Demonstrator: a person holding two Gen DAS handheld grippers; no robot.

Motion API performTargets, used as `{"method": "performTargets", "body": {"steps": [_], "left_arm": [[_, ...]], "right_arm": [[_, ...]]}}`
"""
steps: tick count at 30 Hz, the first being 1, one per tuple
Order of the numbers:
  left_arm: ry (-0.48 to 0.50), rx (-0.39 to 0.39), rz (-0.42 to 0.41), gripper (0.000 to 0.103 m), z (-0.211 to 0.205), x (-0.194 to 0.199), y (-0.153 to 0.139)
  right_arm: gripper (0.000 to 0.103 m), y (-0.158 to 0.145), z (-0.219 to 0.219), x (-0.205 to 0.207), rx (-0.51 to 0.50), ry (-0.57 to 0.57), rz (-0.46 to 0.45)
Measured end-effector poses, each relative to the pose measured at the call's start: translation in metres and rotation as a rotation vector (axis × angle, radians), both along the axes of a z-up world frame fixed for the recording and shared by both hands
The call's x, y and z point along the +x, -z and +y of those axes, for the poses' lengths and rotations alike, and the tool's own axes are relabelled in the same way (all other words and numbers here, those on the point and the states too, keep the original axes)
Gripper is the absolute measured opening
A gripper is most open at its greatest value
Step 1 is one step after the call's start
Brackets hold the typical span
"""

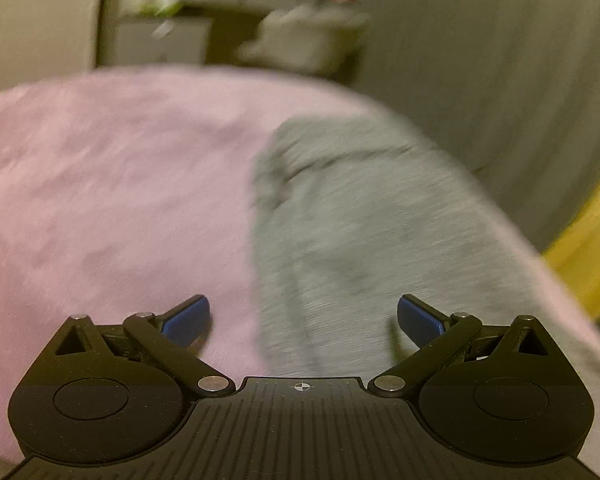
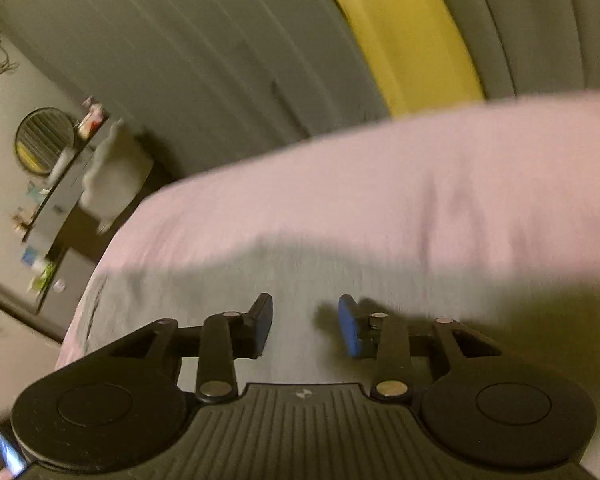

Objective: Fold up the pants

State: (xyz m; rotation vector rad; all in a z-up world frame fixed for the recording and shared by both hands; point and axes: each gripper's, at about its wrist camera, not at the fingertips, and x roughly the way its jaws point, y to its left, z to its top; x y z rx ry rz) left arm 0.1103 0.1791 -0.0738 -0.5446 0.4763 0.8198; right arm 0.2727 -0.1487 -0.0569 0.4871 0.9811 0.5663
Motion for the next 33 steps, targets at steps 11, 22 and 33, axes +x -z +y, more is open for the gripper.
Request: {"method": "performTargets", "body": {"steps": [11, 22, 33], "left_arm": [[0.794, 0.002, 0.163, 0.103, -0.082, 0.044, 0.005], [0.57, 0.007, 0.183, 0.103, -0.058, 0.027, -0.008], [0.888, 0.1, 0.257, 0.103, -0.139, 0.015, -0.005]], "right_arm": [[0.034, 0.009, -0.227, -0.078, -0.153, 0.506, 0.191], [0.078, 0.002, -0.397, -0.272, -0.25, 1.033, 0.269], [0.064, 0.031, -0.405, -0.256, -0.077, 1.002, 0.125]]}}
